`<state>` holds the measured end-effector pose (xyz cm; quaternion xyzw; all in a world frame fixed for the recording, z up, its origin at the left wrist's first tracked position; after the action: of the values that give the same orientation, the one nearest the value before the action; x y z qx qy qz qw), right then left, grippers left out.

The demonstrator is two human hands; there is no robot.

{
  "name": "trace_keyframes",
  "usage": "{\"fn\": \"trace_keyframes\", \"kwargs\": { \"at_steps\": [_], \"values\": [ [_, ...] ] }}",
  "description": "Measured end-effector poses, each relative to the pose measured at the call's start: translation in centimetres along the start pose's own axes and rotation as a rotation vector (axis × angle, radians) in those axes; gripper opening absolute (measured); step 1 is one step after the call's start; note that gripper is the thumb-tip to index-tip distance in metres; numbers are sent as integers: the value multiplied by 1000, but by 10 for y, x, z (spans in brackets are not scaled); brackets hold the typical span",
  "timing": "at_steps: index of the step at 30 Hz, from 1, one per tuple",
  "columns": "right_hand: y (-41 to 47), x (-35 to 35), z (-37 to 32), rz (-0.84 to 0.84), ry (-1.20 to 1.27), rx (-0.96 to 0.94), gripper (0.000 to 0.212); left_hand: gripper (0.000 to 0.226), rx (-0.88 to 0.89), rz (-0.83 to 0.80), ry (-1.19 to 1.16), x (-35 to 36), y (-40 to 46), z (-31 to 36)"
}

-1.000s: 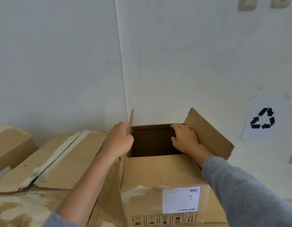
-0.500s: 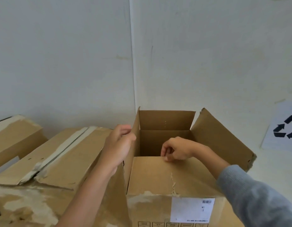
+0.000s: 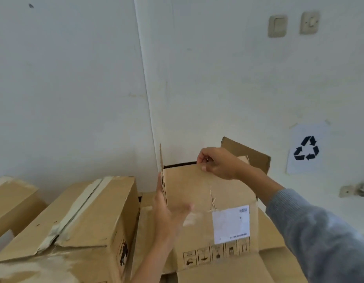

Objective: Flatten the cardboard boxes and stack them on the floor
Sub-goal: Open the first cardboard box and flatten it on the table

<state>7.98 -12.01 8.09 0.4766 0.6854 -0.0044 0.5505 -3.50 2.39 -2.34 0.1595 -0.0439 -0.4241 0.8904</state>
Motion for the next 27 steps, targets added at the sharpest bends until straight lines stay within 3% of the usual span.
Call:
{"fn": "trace_keyframes", "kwargs": {
  "at_steps": [8, 14, 18, 22, 27],
  "values": [
    [11, -35, -10, 325, 131, 107, 13, 44, 205, 192, -173, 6, 11, 26],
    [19, -44, -10, 473, 297, 200, 14, 22, 459, 204, -100, 3, 26, 52],
    [16, -46, -11, 519, 389, 200, 21, 22, 515, 219, -138, -2, 29, 64],
    [-2, -46, -7, 684, 747, 283, 21, 22, 527, 241, -180, -5, 45, 78],
    [-15, -39, 5, 584, 806, 253, 28, 24, 539, 231, -259, 6, 50, 115]
  ]
}}
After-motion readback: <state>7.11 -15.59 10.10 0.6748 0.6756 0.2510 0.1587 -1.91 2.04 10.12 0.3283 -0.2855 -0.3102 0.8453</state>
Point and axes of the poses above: each hand's wrist, its own y-axis towards the middle knuckle, its own x-axis out of the palm, z = x × y, the point moved 1 cm from there along y, towards the middle knuckle, and after that the axes turned 10 degrees about z, right-handed, at the moved point
